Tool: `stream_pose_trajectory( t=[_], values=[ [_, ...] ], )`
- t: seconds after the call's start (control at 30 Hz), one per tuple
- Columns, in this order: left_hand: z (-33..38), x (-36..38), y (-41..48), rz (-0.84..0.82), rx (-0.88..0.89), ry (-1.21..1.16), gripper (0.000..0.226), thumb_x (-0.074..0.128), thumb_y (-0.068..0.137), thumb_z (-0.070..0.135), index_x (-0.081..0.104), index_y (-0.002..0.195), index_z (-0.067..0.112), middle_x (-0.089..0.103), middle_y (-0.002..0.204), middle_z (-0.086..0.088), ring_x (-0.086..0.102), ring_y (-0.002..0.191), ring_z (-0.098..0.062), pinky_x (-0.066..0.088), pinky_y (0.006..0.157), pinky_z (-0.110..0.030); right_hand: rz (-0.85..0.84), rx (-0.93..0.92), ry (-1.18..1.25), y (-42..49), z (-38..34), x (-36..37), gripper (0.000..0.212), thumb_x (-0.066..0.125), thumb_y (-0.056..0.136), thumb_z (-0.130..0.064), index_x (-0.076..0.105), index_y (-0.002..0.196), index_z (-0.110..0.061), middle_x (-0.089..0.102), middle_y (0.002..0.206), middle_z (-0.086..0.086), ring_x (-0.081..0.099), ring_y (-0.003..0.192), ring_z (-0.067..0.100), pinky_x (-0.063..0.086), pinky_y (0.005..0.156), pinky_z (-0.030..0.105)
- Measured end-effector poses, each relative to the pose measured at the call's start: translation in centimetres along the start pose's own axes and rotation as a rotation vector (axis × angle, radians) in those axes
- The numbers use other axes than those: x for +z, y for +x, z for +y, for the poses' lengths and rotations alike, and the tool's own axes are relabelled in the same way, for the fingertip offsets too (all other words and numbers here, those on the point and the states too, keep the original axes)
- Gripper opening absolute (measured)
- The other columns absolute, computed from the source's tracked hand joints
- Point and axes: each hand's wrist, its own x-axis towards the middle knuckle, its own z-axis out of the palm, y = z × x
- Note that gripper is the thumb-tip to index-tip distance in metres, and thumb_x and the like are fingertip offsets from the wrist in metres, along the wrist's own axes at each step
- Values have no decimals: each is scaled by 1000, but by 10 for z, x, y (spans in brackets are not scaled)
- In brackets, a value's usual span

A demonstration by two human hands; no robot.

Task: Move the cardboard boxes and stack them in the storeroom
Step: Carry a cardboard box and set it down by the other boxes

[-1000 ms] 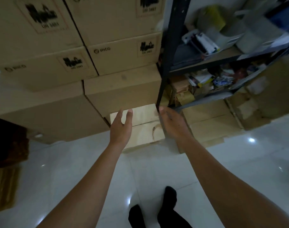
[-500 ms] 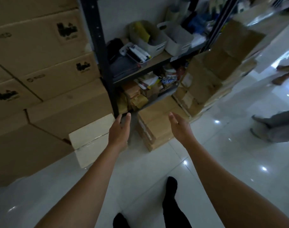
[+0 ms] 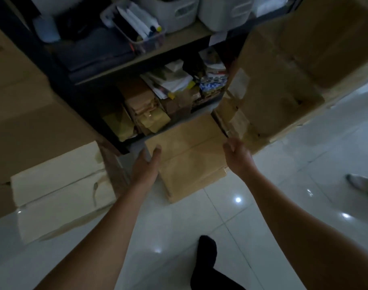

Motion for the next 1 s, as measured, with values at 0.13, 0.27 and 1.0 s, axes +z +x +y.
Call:
stream_pose_trajectory(
  t=[0.13, 0.27, 1.0],
  values=[
    [-25, 51, 49, 27, -94, -48, 80, 48, 89, 62, 33, 148, 10, 43, 147, -14, 46, 130, -32, 40, 98, -37, -61, 34, -64, 74, 44, 35, 49, 35, 102, -37, 38, 145, -14, 46, 144, 11, 48, 127, 28, 40, 97, 31],
    [-42, 89, 85, 109, -228, -115, 91, 57, 88, 57, 15, 154, 11, 27, 157, -11, 34, 140, -29, 31, 108, -38, -36, -106, -255, 134, 70, 57, 40, 40, 99, -30, 51, 128, -4, 57, 120, 17, 55, 110, 32, 41, 84, 33],
    [-43, -85, -67, 398, -22, -333, 61, 69, 79, 58, 50, 131, 30, 58, 116, 15, 53, 108, -8, 38, 92, -23, -147, -249, 122, -8, -53, -5, 56, 54, 90, -52, 34, 138, -31, 48, 129, -7, 49, 119, 21, 42, 102, 47]
  ],
)
